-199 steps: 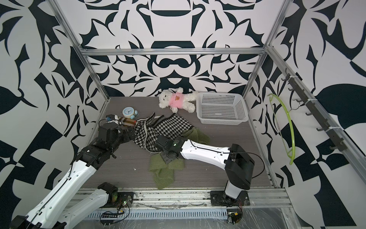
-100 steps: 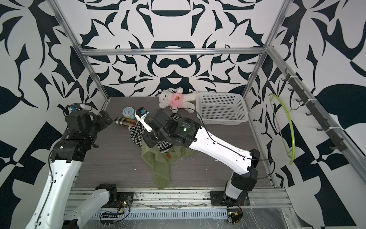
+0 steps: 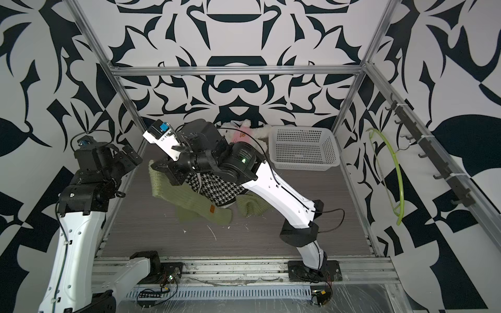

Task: Roll up the scarf and place it into the basket
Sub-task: Place the scarf at the center of the board.

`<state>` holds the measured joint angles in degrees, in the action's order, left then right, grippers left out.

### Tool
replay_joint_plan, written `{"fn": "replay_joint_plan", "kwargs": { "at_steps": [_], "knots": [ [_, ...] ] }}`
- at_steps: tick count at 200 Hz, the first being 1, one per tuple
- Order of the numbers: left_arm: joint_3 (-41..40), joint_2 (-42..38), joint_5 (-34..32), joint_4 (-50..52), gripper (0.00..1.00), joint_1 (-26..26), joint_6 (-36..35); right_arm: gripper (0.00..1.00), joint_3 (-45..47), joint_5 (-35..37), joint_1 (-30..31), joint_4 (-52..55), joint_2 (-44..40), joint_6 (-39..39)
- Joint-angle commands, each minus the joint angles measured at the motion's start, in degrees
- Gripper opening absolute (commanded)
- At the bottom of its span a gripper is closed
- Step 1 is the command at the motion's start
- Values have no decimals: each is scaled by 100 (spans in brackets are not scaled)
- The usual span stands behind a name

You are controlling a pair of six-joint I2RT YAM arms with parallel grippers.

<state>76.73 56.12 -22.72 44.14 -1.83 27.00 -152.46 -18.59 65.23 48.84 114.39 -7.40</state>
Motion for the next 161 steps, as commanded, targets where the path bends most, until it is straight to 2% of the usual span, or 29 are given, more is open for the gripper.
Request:
{"fn": "replay_joint_plan", "kwargs": {
  "at_steps": [1, 34, 58, 78, 95, 104, 114, 128, 136, 161],
  "knots": [
    [152, 65, 76, 157, 99, -58, -56, 0, 300, -317, -4, -819, -771, 168],
    [75, 166, 445, 26, 99, -121, -16, 0, 2827, 618, -33, -1718, -2546, 395],
    [29, 190, 603, -22, 99, -128, -28, 0, 4218, 1337, -255, -1143, -3668, 169],
    [-7, 178, 671, -36, 99, -125, -77, 0, 6353, 2399, -585, -725, -5029, -612],
    [-52, 246, 903, -97, 99, -133, -95, 0, 7891, 3638, -1355, 194, -6118, -1792],
    [-101, 285, 1057, -133, 99, -130, -87, 29, 8372, 4202, -1838, 1021, -6437, -2481],
    [-184, 317, 1229, -208, 99, -125, -28, 64, 8731, 4513, -2207, 1731, -6650, -2960],
    [-294, 358, 1448, -334, 99, -126, 72, 95, 8859, 4856, -2306, 2209, -6800, -3414],
    [-329, 398, 1573, -375, 99, -126, 94, 100, 8936, 4534, -2304, 1945, -6849, -3216],
    [-353, 498, 1760, -379, 99, -127, 155, 100, 9164, 3078, -2255, 632, -6375, -2322]
  ]
}}
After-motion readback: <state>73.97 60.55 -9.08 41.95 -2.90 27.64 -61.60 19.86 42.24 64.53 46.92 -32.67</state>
